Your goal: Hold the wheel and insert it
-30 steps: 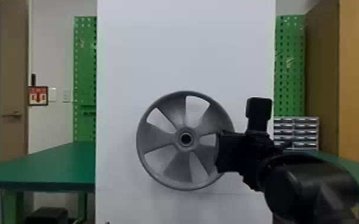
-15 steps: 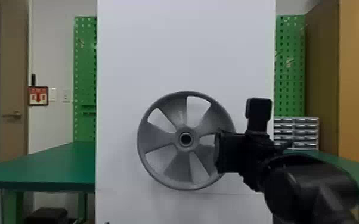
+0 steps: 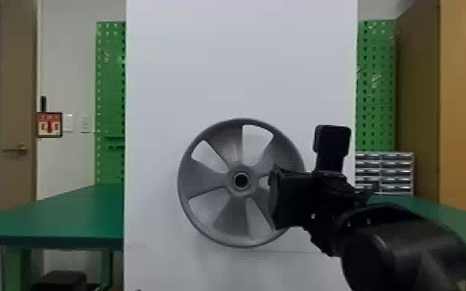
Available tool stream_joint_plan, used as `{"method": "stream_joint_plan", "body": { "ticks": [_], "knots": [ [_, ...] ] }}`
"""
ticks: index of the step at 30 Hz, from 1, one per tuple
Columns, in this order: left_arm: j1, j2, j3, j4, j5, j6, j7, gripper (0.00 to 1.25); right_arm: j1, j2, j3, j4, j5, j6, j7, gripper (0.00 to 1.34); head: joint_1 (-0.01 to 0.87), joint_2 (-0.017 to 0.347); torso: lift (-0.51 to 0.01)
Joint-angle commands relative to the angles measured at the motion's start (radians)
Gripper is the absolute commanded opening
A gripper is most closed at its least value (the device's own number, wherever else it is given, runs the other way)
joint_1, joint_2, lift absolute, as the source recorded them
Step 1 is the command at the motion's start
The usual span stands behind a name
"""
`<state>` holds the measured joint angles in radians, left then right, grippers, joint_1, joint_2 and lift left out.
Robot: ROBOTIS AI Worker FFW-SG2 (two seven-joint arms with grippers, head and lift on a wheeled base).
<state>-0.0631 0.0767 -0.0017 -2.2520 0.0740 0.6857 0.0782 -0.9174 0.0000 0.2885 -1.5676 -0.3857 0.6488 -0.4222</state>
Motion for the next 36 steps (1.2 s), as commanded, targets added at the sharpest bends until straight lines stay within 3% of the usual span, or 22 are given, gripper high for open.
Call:
{"method": "stream_joint_plan", "body": {
  "ticks": [1, 6, 18, 21, 27, 36],
  "knots": [
    [-0.001, 0.0, 0.0, -0.001, 0.004, 0.0, 0.0, 0.7, 0.066, 0.001, 0.009, -0.108, 0.019, 0.008, 0.039, 1.34, 0.005, 0.095, -0.48],
    [-0.001, 0.0, 0.002, -0.009, 0.01, -0.002, 0.0, 0.7, 0.167, 0.001, 0.004, -0.21, 0.071, -0.011, 0.12, 1.34, 0.005, 0.095, -0.48],
    [-0.003, -0.002, 0.003, -0.029, 0.02, -0.002, 0.0, 0.7, 0.382, 0.001, -0.003, -0.328, 0.192, -0.101, 0.247, 1.34, 0.005, 0.095, -0.48],
    [-0.003, -0.002, 0.005, -0.031, 0.02, -0.002, 0.0, 0.7, 0.425, 0.001, -0.006, -0.338, 0.194, -0.126, 0.27, 1.34, 0.005, 0.095, -0.48],
    [-0.004, -0.002, 0.006, -0.035, 0.026, -0.003, 0.0, 0.7, 0.508, -0.031, -0.032, -0.339, 0.234, -0.192, 0.329, 1.34, 0.005, 0.095, -0.48],
    [-0.006, -0.002, 0.008, -0.041, 0.033, -0.015, -0.002, 0.7, 0.658, -0.057, -0.091, -0.339, 0.309, -0.304, 0.396, 1.34, 0.005, 0.097, -0.48]
  ]
}}
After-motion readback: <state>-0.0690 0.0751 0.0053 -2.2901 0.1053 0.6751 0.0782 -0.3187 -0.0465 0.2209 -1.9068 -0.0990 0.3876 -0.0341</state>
